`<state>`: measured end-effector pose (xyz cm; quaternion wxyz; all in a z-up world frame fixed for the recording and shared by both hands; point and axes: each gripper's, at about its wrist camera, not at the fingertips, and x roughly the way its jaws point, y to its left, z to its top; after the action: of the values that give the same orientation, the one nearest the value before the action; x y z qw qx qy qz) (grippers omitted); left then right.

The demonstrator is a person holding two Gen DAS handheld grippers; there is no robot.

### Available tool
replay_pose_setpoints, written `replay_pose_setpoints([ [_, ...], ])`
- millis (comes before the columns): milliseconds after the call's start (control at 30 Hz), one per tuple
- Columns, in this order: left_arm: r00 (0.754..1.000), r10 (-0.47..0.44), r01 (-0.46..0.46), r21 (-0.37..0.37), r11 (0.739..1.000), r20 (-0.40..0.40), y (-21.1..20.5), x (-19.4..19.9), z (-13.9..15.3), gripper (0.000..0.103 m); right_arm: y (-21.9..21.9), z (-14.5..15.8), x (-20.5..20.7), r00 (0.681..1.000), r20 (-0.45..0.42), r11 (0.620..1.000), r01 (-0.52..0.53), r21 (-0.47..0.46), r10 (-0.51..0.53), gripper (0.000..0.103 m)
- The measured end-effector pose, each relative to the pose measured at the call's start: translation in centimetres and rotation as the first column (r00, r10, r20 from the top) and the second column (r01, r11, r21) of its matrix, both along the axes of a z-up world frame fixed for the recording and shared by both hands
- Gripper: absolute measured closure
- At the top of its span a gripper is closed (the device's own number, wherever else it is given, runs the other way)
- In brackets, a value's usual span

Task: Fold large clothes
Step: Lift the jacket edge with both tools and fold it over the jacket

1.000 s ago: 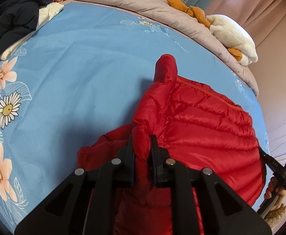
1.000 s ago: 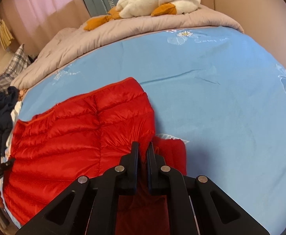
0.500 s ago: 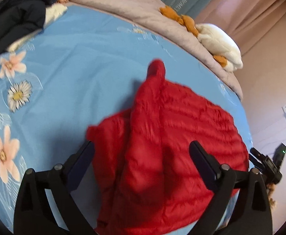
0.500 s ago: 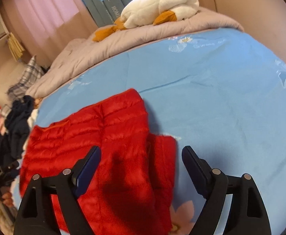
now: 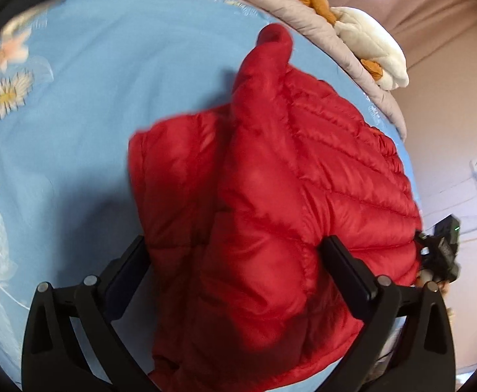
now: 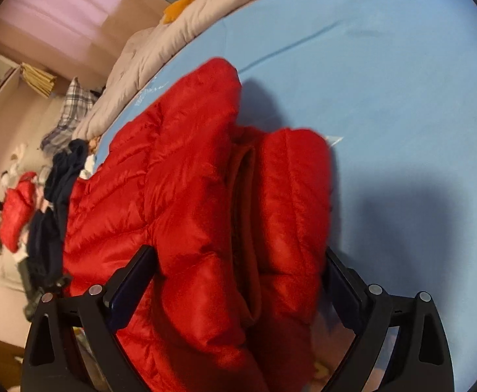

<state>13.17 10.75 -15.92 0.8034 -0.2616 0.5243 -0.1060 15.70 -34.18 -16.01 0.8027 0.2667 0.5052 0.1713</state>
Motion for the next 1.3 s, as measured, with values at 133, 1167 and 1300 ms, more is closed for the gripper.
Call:
replay_pose_setpoints([
  [133,1.0,0.016,-0.017,-0.112,0.994,-0.011,0.0,-0.3,-0.5,0.032,0.5,0.3,-0.1,1.0,0.011,1.0,-0.024,0.004,0.024,0.015],
  [1167,0.953,-0.08,0.063,0.07,0.996,0.292,-4.8,-6.3,10.4,0.078,1.3,10.0,-8.1,0.94,0.341,1.0,-0.009,0.015,0.004,0.075],
  [1300,0.965,-0.078,0.058,0.088,0.994,0.248,-4.9,-6.0,8.9,0.077,1.0,8.7,-8.2,0.951,0.308,1.0,0.008,0.004,-0.009,0.075],
])
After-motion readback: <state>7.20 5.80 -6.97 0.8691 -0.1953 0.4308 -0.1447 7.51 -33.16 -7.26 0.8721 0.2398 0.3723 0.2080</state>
